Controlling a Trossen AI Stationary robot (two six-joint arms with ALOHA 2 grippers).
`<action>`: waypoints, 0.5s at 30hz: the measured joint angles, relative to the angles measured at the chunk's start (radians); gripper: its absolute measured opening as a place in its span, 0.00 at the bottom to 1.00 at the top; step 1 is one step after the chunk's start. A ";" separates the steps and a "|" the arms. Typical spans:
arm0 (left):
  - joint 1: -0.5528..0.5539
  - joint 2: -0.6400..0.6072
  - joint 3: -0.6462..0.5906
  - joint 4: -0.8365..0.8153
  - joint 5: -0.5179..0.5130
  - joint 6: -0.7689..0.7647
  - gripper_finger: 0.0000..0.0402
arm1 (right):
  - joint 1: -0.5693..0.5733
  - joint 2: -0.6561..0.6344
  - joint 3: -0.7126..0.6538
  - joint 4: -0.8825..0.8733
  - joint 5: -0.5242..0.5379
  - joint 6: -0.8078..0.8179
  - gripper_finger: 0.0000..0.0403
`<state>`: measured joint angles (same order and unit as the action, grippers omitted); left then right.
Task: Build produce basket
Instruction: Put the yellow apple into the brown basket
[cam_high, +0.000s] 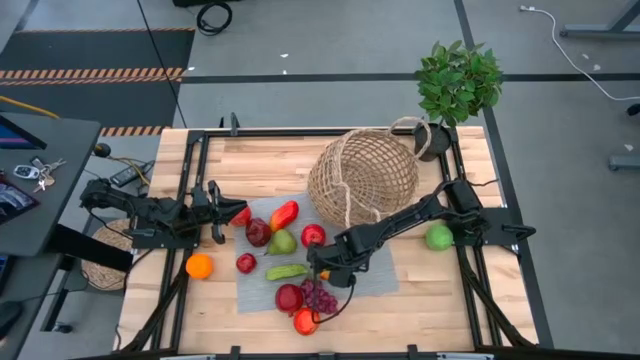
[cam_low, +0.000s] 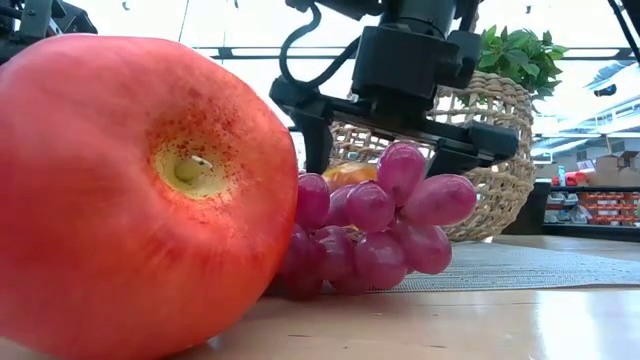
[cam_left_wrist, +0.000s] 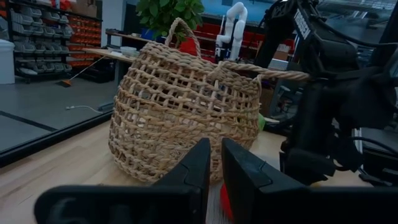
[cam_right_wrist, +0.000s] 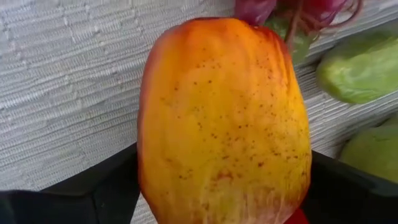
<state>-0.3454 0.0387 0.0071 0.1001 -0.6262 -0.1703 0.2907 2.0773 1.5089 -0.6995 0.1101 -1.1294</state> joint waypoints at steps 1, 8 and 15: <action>0.000 0.000 0.000 0.000 0.000 0.000 0.12 | 0.001 0.000 0.000 0.002 0.000 0.000 0.87; 0.000 0.000 0.000 0.000 0.000 0.000 0.12 | 0.004 0.000 0.013 0.012 0.028 0.084 0.87; 0.000 0.000 0.000 0.000 0.000 0.000 0.12 | 0.006 -0.002 0.121 -0.034 0.073 0.164 0.87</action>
<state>-0.3454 0.0391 0.0067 0.1001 -0.6265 -0.1703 0.2969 2.0758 1.6303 -0.7340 0.1835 -0.9655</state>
